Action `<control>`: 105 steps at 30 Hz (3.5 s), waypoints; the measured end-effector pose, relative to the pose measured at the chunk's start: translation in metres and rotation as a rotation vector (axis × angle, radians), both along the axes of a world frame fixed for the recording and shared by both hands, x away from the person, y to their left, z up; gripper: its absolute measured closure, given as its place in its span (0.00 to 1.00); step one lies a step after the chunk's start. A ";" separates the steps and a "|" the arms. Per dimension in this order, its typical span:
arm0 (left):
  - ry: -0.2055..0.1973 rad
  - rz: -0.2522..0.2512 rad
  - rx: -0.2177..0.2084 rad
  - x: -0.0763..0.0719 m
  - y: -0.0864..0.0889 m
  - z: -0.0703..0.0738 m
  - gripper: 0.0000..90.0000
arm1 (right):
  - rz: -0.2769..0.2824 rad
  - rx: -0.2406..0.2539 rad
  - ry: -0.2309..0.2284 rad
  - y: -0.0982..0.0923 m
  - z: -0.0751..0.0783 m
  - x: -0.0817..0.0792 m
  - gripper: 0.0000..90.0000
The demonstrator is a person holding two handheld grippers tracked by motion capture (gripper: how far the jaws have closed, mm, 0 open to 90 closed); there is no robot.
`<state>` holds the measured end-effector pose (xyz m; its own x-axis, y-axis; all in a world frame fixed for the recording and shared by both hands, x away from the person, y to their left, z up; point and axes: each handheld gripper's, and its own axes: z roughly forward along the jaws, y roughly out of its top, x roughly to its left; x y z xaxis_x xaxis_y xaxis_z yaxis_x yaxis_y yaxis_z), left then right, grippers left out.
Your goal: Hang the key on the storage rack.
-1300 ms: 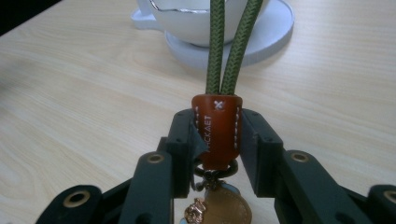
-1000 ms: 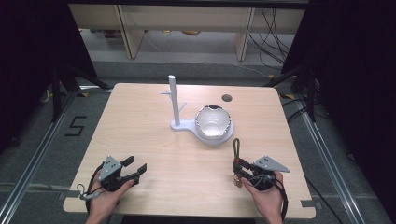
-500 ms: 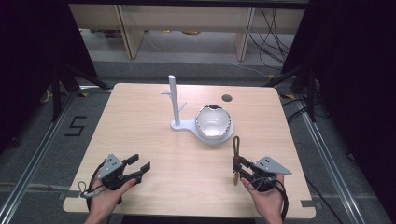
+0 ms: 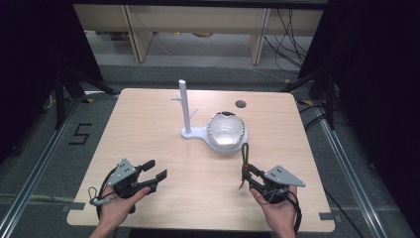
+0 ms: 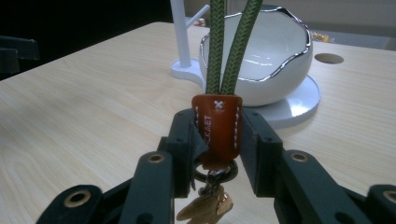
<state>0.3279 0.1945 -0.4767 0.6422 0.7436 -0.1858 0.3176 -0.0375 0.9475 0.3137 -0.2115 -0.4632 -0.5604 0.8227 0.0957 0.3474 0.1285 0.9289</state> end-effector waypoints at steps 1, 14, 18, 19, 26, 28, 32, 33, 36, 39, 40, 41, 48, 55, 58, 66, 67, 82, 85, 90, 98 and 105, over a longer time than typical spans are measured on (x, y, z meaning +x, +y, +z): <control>0.004 0.000 0.006 -0.001 -0.002 0.002 0.41 | -0.001 0.011 0.018 0.002 0.001 -0.001 0.75; -0.025 -0.085 0.005 0.003 -0.026 0.026 0.46 | 0.042 -0.016 -0.038 0.018 0.008 0.003 0.75; -0.032 -0.100 -0.004 0.005 -0.032 0.029 0.46 | 0.049 -0.012 -0.048 0.023 0.009 0.003 0.75; -0.033 -0.108 -0.017 0.005 -0.034 0.029 0.46 | 0.056 -0.010 -0.047 0.025 0.010 0.004 0.75; -0.027 -0.125 -0.015 0.008 -0.039 0.038 0.47 | 0.063 -0.004 -0.052 0.033 0.012 0.005 0.75; -0.021 -0.124 -0.025 0.010 -0.040 0.039 0.48 | 0.074 -0.020 -0.069 0.035 0.013 0.006 0.75; -0.018 -0.132 -0.026 0.011 -0.043 0.040 0.49 | 0.072 -0.008 -0.066 0.041 0.013 0.005 0.75; -0.016 -0.133 -0.031 0.011 -0.045 0.040 0.49 | 0.072 -0.007 -0.073 0.042 0.014 0.005 0.75; -0.021 -0.145 -0.031 0.012 -0.048 0.041 0.50 | 0.089 0.012 -0.067 0.047 0.013 0.005 0.75; -0.030 -0.155 -0.051 0.013 -0.051 0.041 0.51 | 0.090 0.014 -0.064 0.051 0.012 0.005 0.75; -0.030 -0.156 -0.044 0.012 -0.053 0.044 0.52 | 0.093 -0.001 -0.053 0.053 0.012 0.004 0.75; -0.030 -0.156 -0.044 0.012 -0.053 0.044 0.53 | 0.093 -0.001 -0.053 0.053 0.012 0.004 0.75; -0.020 -0.212 -0.088 0.016 -0.069 0.054 0.61 | 0.126 -0.011 -0.083 0.061 0.013 0.004 0.75; -0.008 -0.244 -0.114 0.020 -0.084 0.059 0.66 | 0.146 0.002 -0.087 0.068 0.013 0.003 0.75; 0.004 -0.248 -0.118 0.023 -0.090 0.059 0.67 | 0.136 -0.002 -0.071 0.071 0.014 0.000 0.75; 0.041 -0.254 -0.152 0.027 -0.103 0.060 0.74 | 0.148 -0.018 -0.089 0.074 0.014 -0.001 0.75; 0.029 -0.269 -0.143 0.028 -0.103 0.060 0.76 | 0.144 -0.022 -0.114 0.076 0.014 -0.001 0.75; 0.009 -0.258 -0.117 0.025 -0.105 0.065 0.92 | 0.175 -0.030 -0.109 0.079 0.012 -0.001 0.75; -0.009 -0.263 -0.102 0.024 -0.106 0.067 0.93 | 0.159 -0.026 -0.070 0.080 0.014 -0.003 0.72; -0.065 -0.238 -0.055 0.022 -0.102 0.071 0.93 | 0.179 -0.041 -0.074 0.079 0.014 -0.001 0.63; -0.095 -0.176 -0.025 0.025 -0.086 0.075 0.93 | 0.169 -0.075 -0.070 0.074 0.011 0.000 0.56; -0.093 -0.118 -0.022 0.027 -0.067 0.077 0.93 | 0.159 -0.094 -0.060 0.068 0.008 0.000 0.53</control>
